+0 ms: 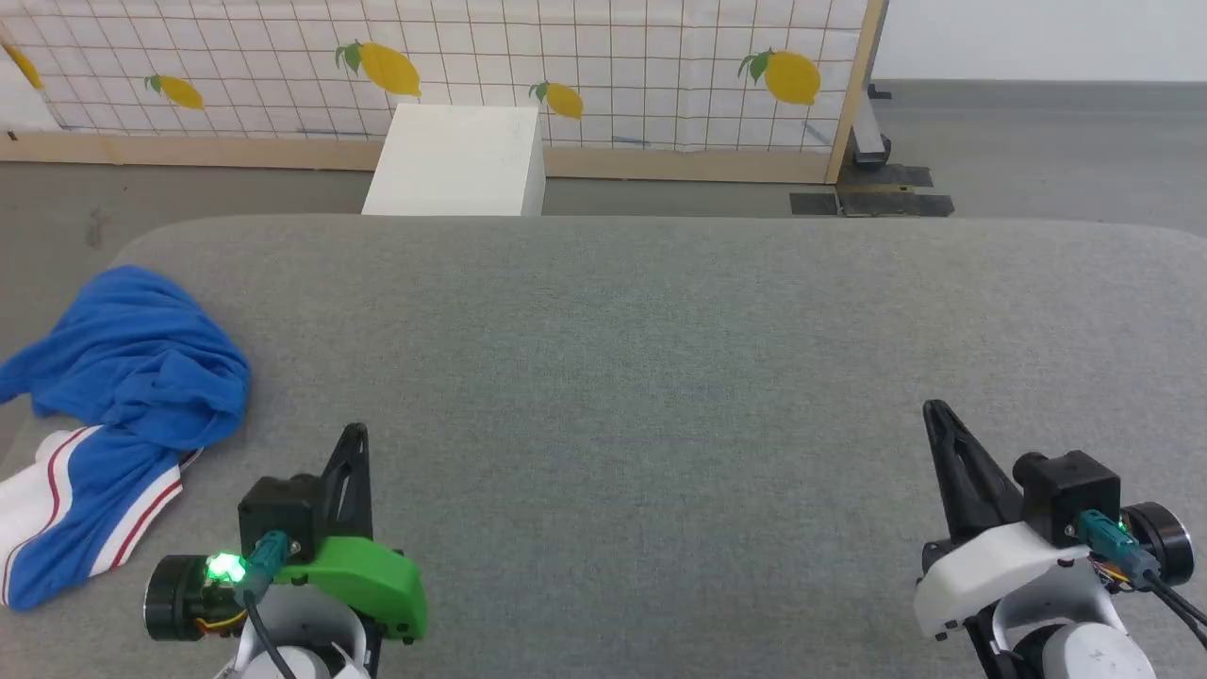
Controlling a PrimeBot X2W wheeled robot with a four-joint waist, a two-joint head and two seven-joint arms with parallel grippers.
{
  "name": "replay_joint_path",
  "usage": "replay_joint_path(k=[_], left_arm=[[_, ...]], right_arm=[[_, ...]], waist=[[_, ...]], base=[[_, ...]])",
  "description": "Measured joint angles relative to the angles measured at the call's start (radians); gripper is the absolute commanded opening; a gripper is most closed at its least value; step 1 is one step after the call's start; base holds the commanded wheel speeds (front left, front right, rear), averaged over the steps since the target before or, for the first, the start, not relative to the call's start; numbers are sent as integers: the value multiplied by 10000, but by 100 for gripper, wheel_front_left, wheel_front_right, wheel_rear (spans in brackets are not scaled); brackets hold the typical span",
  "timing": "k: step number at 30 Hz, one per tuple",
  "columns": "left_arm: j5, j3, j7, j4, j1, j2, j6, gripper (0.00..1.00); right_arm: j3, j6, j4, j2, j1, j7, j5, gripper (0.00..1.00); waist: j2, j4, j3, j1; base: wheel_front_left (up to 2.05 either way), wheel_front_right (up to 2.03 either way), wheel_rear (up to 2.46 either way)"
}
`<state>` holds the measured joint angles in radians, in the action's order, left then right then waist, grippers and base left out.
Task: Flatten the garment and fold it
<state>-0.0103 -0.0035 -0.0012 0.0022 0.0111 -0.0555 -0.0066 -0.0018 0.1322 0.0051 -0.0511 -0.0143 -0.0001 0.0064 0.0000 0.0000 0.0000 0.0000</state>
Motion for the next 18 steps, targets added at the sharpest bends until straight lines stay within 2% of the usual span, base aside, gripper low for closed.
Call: replay_joint_path(k=[18], left_arm=[[0, 2, 0, 0, 0, 0, 0, 0]], right_arm=[[2, 0, 0, 0, 0, 0, 0, 0]], waist=[[0, 0, 0, 0]], base=[[0, 0, 0]])
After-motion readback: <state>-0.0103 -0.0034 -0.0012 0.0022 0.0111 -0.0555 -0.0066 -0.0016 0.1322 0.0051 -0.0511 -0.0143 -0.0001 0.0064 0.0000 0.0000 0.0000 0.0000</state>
